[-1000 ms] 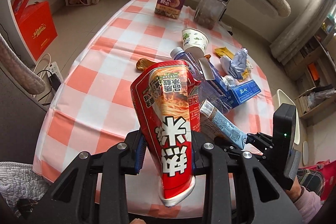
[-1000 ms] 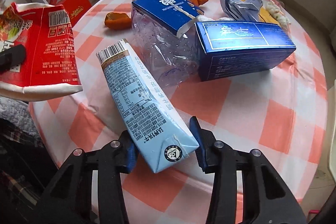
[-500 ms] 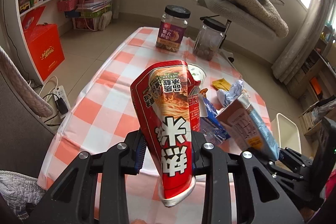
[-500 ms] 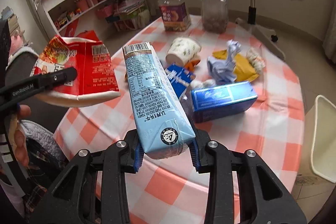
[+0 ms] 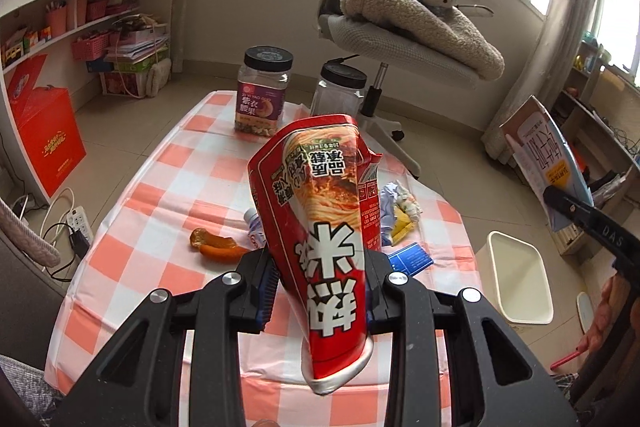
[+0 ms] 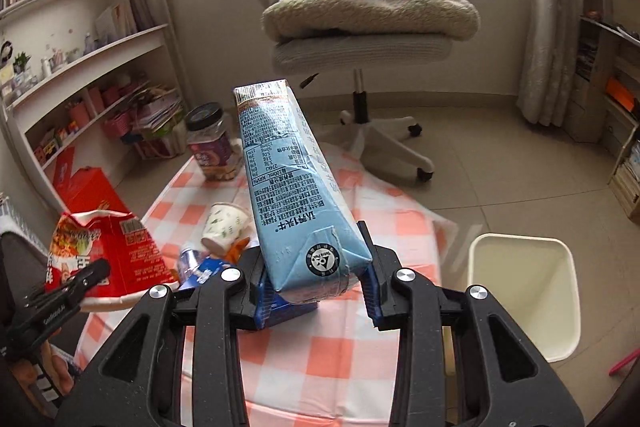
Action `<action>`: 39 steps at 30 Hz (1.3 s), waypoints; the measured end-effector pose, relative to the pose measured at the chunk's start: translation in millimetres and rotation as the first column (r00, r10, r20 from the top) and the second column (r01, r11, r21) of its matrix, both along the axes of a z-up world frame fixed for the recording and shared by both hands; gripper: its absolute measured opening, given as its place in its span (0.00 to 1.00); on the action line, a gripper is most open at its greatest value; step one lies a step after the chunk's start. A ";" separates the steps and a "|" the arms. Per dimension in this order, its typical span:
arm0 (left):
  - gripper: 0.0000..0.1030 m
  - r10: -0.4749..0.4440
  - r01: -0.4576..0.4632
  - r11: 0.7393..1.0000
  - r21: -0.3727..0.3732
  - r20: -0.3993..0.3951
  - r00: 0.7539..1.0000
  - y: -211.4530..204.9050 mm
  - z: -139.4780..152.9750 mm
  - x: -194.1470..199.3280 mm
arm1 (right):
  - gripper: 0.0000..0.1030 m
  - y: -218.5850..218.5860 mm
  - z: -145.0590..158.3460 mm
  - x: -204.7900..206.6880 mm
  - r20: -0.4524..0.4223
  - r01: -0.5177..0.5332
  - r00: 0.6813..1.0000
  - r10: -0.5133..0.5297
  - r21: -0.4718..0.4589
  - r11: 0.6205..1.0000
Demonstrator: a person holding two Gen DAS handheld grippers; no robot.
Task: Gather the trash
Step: 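Drop the milk carton into the bin with the right gripper while the left drops the wrapper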
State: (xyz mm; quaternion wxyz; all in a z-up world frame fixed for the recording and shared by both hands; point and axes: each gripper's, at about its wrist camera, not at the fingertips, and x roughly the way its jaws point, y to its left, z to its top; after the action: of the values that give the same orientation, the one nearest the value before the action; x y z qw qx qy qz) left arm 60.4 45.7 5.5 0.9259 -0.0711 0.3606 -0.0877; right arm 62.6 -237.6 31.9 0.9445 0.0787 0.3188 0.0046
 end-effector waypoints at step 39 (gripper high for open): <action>0.32 -0.496 0.497 0.868 0.017 -0.030 0.868 -353.7 -14.3 25.2 | 0.93 -274.1 -26.6 -99.1 -0.022 0.817 0.566 -0.824 0.148 0.557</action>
State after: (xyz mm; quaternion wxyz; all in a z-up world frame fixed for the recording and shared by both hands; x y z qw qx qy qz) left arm 85.6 -307.9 -8.9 0.8686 0.0338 0.3790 -0.3174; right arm -36.5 -511.7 5.4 0.8376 0.2845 0.2206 -0.4109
